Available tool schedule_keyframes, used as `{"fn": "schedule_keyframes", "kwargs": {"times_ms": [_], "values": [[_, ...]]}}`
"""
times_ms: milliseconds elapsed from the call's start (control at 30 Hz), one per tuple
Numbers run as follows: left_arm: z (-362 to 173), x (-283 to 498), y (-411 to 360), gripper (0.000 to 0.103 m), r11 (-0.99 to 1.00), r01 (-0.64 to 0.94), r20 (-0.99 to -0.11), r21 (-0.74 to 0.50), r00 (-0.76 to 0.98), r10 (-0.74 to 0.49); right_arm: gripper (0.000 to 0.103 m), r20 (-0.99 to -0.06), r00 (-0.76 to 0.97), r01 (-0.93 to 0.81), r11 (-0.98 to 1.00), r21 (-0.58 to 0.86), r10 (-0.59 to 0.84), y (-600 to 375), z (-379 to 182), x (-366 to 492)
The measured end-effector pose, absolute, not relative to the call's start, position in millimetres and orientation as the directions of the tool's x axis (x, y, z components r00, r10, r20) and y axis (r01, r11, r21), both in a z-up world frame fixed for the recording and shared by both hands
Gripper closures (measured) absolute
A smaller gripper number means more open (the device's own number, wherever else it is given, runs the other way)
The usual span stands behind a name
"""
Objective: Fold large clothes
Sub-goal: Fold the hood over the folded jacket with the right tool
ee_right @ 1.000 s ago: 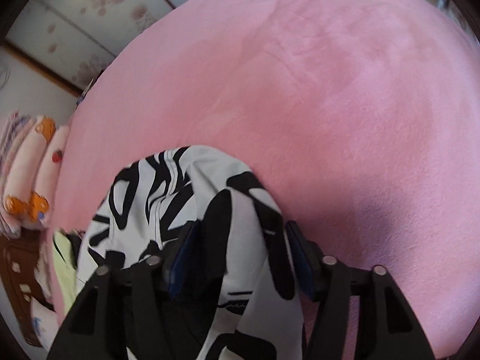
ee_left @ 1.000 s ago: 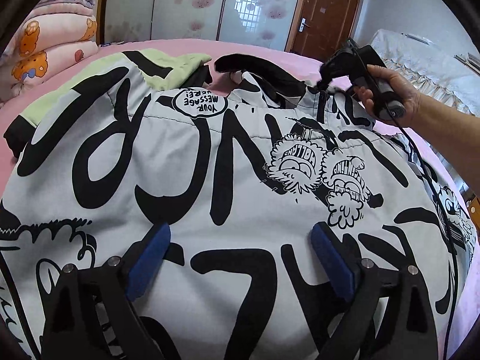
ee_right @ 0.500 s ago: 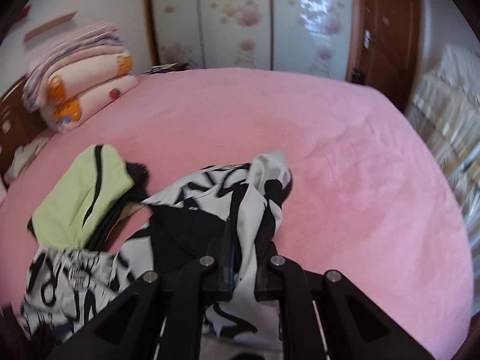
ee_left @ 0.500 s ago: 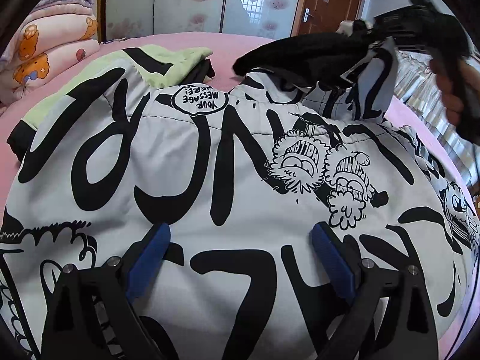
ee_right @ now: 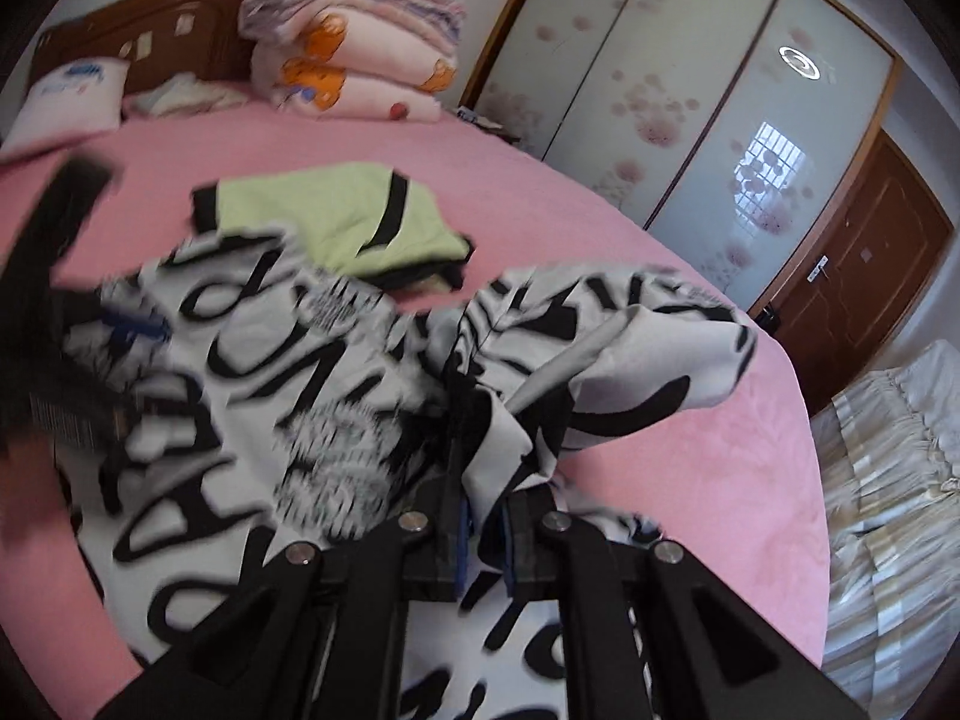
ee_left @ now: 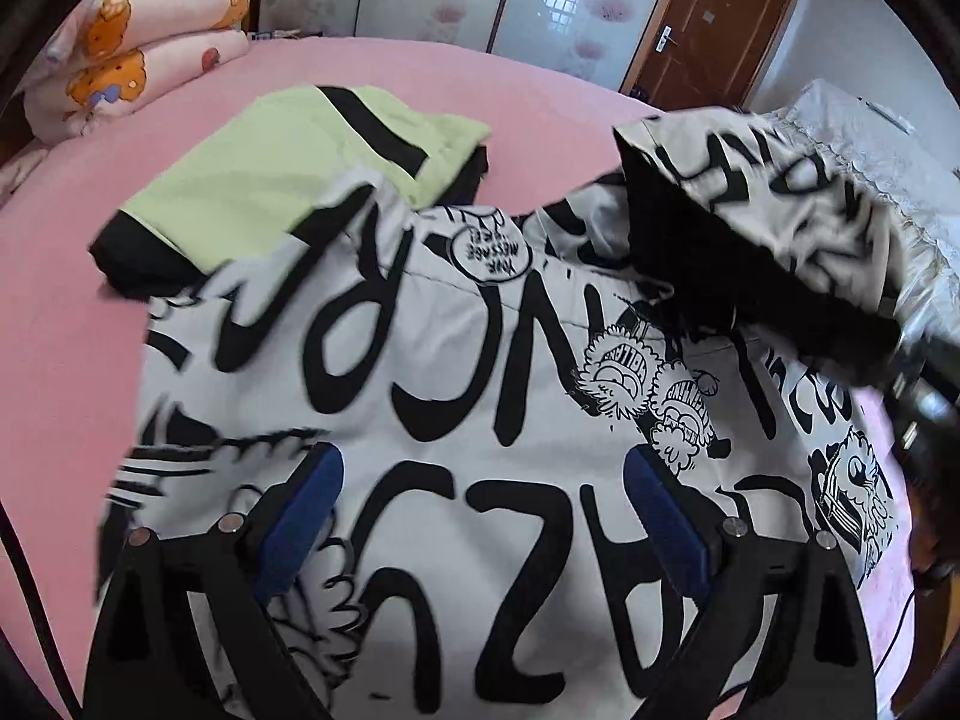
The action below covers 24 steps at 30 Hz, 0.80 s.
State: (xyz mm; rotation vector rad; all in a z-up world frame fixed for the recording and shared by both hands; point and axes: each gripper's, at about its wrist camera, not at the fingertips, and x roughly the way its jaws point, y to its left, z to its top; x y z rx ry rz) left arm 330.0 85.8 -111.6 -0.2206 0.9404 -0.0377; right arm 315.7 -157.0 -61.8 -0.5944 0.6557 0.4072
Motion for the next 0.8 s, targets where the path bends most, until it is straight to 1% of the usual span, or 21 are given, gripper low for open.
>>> {"fn": "schedule_keyframes", "kwargs": {"times_ms": [167,267,300,333,433,567,633,733,800], "values": [[-94.4,318.4,83.5,0.009,0.988,-0.046,-0.792,-0.146,0.603,-0.089,0.092,-0.720,0.687,-0.502,0.782,-0.370,0.100,-167.3,-101.6,304.0],[-90.1,312.3,79.4,0.009,0.992,-0.025,-0.789,-0.125,0.608,-0.085,0.079,-0.744,0.660,-0.487,0.813,-0.319,0.104,-173.1,-101.9,301.1],[-88.9,311.3,76.9,0.009,0.993,-0.017,-0.789,-0.121,0.609,-0.085,0.073,-0.746,0.656,-0.484,0.823,-0.298,0.116,-175.0,-98.5,300.5],[-88.0,311.7,73.8,0.009,0.993,-0.010,-0.788,-0.119,0.609,-0.088,0.067,-0.752,0.644,-0.485,0.834,-0.261,0.140,-178.7,-92.4,300.1],[-84.3,308.6,67.0,0.009,0.993,0.014,-0.782,-0.114,0.616,-0.099,0.057,-0.754,0.624,-0.472,0.867,-0.156,0.205,-194.2,-76.0,294.8],[-79.8,311.3,57.2,0.009,0.992,0.050,-0.777,-0.114,0.617,-0.121,0.055,-0.733,0.603,-0.396,0.916,0.069,0.315,-238.0,-47.6,303.5],[-75.5,316.8,50.9,0.009,0.993,0.075,-0.774,-0.089,0.622,-0.117,0.048,-0.709,0.600,-0.335,0.922,0.197,0.369,-261.6,-40.3,315.5],[-70.0,326.8,43.5,0.009,0.993,0.097,-0.769,-0.064,0.629,-0.111,0.045,-0.699,0.622,-0.196,0.934,0.299,0.354,-289.1,-40.8,339.4],[-66.5,334.8,39.1,0.009,0.992,0.107,-0.765,-0.060,0.633,-0.115,0.045,-0.725,0.601,-0.080,0.928,0.363,0.336,-309.6,-51.6,367.9]]}}
